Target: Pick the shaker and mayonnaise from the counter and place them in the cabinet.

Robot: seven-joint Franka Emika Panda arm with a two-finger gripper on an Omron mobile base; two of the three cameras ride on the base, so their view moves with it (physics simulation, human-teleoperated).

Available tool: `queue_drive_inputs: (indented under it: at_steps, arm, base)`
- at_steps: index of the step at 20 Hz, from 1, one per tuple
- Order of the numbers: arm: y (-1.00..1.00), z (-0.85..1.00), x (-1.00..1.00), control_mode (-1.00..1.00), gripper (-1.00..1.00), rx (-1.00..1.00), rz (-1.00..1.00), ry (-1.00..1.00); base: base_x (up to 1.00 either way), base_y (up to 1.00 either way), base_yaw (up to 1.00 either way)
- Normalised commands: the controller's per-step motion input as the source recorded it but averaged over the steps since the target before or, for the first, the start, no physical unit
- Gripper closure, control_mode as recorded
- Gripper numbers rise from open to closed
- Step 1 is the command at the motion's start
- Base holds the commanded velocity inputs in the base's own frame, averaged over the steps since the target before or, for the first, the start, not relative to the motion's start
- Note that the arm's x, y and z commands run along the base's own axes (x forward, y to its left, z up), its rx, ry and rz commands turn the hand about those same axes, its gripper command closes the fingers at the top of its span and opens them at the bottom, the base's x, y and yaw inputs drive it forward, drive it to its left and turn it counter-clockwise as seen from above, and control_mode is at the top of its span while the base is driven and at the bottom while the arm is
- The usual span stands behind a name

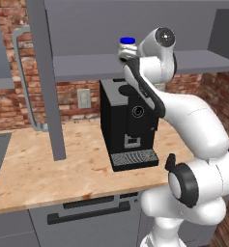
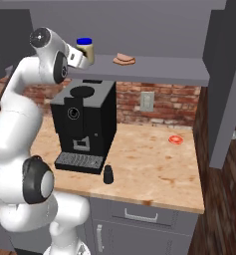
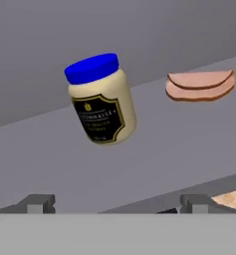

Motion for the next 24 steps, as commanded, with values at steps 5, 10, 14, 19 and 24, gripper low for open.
queue_drive_inputs:
  at_steps: [5, 10, 14, 19, 24]
  arm:
    - [0.0, -0.12, -0.66, -1.0, -1.0, 0.0, 0.0, 0.0]
    - [0.0, -0.31, -0.45, -1.0, -1.0, 0.0, 0.0, 0.0]
    - [-0.01, -0.38, -0.33, -1.0, -1.0, 0.0, 0.0, 0.0]
    - [-0.08, -0.43, -0.31, -1.0, -1.0, 0.0, 0.01, 0.0]
    - [-0.09, -0.4, -0.35, -1.0, -1.0, 0.0, 0.03, 0.0]
  base:
    - [0.0, 0.0, 0.0]
    - [0.0, 0.0, 0.0]
    - [0.0, 0.0, 0.0]
    - [0.0, 0.0, 0.0]
    - [0.0, 0.0, 0.0]
